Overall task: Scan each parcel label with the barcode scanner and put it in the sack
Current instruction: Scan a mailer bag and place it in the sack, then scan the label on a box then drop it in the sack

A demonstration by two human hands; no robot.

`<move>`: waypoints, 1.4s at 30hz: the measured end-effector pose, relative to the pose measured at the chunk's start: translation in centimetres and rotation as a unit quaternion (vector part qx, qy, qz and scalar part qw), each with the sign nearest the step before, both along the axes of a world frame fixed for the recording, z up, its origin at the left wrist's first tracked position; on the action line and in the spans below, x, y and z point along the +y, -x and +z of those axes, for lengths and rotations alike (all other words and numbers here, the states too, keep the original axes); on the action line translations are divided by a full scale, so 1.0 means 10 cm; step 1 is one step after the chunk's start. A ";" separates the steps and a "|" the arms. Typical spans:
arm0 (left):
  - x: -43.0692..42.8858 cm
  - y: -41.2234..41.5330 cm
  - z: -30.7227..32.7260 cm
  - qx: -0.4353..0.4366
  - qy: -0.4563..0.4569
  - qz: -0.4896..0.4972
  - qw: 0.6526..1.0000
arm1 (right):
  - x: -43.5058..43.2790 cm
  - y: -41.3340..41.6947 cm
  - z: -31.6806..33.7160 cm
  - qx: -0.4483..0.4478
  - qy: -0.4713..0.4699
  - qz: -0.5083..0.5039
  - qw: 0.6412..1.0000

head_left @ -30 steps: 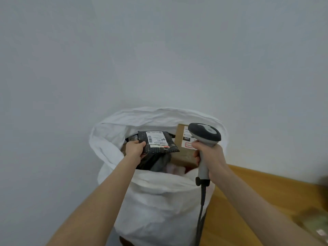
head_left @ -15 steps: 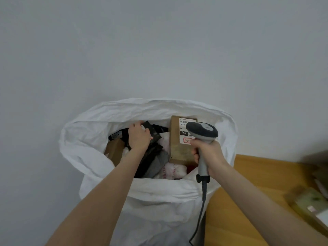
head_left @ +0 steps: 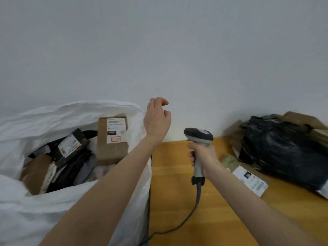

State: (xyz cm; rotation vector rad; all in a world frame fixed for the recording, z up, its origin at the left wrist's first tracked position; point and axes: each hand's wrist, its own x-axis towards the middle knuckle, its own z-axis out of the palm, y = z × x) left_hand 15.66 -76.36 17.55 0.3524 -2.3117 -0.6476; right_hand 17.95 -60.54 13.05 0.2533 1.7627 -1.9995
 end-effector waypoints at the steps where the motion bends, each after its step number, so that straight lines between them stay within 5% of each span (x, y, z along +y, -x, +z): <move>1: 0.23 0.10 -0.11 -0.027 -0.005 -0.019 0.999 | 0.22 0.07 -0.10 -0.016 0.002 -0.009 1.000; 8: 1.72 0.77 -1.25 -0.336 -0.129 -0.073 0.930 | 1.89 0.60 -0.74 -0.104 -0.028 -0.086 0.991; 12: 2.30 0.97 -1.80 -0.430 -0.161 -0.071 0.886 | 2.63 0.88 -1.08 -0.145 -0.052 -0.134 0.979; 18: 2.68 1.02 -2.55 -0.467 -0.201 -0.002 0.861 | 3.09 1.05 -1.68 -0.178 -0.119 -0.136 0.967; 25: 2.55 1.12 -2.88 -0.471 -0.138 0.000 0.871 | 3.04 1.12 -2.01 -0.186 -0.142 -0.077 0.969; 31: 2.26 0.92 -2.66 -0.659 -0.104 -0.030 0.744 | 2.99 1.11 -2.02 -0.182 -0.122 -0.118 0.969; 35: 2.38 1.11 -2.67 -0.580 0.064 -0.090 0.807 | 2.97 1.02 -1.97 -0.182 -0.100 -0.124 0.970; 39: 2.64 1.14 -2.81 -0.585 0.145 -0.156 0.782 | 2.97 0.73 -2.01 -0.258 -0.070 -0.026 0.963; 42: 2.58 0.94 -2.89 -0.625 0.067 -0.135 0.766 | 2.95 0.56 -2.10 -0.284 -0.069 -0.009 0.956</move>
